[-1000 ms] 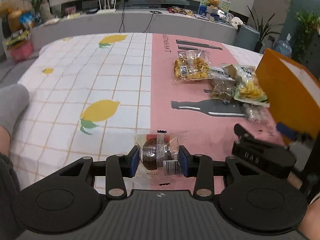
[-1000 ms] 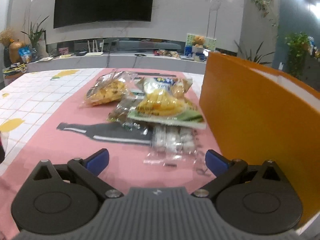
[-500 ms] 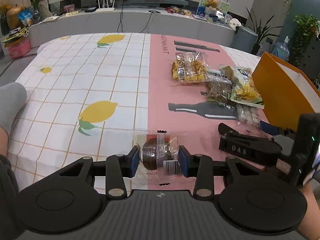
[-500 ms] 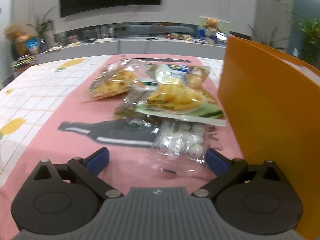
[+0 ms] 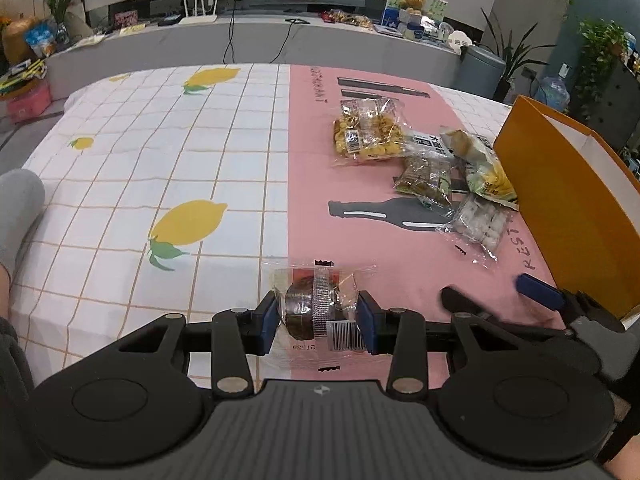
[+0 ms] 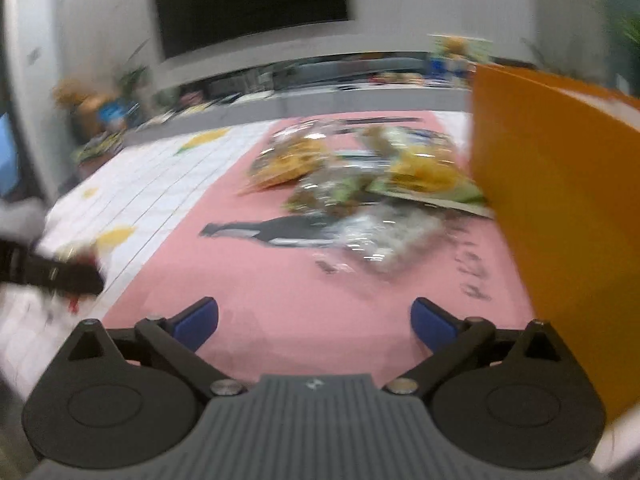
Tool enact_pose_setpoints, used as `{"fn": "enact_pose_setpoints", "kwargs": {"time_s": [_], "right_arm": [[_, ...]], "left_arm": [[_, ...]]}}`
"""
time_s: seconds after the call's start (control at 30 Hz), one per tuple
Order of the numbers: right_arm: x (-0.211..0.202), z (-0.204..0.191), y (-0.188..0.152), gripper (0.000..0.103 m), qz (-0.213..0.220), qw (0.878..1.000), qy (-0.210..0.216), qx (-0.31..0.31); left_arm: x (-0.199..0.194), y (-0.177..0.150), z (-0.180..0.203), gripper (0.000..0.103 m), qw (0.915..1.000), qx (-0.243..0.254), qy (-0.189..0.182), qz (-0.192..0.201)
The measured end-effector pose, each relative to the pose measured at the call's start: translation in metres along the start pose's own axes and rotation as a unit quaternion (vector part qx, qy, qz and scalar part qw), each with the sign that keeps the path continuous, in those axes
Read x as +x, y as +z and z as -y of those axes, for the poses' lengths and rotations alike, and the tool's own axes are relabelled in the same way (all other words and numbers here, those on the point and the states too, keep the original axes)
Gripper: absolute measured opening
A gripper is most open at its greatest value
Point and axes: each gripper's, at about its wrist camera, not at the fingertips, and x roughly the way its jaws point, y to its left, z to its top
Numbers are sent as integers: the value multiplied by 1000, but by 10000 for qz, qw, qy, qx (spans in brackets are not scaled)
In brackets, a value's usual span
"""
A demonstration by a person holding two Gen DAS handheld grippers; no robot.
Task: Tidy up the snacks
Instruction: 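Grasp the clear packet of white eggs with the right tool while the left tool holds the cake, then carry the egg packet and the brown cake over the orange box with both tools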
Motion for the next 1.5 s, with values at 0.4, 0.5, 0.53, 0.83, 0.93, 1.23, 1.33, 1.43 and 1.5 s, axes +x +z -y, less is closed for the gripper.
{"fn": "enact_pose_setpoints", "kwargs": {"time_s": [0.4,0.5,0.53,0.83,0.93,1.23,1.33,1.43,1.5], "right_arm": [[27,11,37,100,-126,9835,-1035,1477],[43,4,47,100,-179,9789,-1353,1520],[49,0,50,100,-231,9786,-1463,1427],[67,-26,40,89,-176,9774,-2084,302],[57,-20,32,74,30,9834,-1815,-27],[17,-1,13,68,-122,9958,-605,-673],[1,9,1,68,-15,9959,-27,-904],[-6,17,-4,75,42,9949,77,-1007],[-6,25,-3,85,82,9973,109,-718]], "left_arm": [[0,-1,-1,46,10000,-75,-47,-45],[-3,0,-5,46,9999,-98,16,51],[-4,2,-7,46,9999,-110,46,80],[-2,3,-12,46,9997,-249,38,36],[-2,3,-12,46,9997,-261,12,26],[-2,1,-9,46,9998,-208,15,0],[-1,0,-8,46,9998,-202,-8,-15],[1,-1,-8,46,9998,-200,-5,-17],[2,-1,-8,46,9998,-196,12,-38]]}}
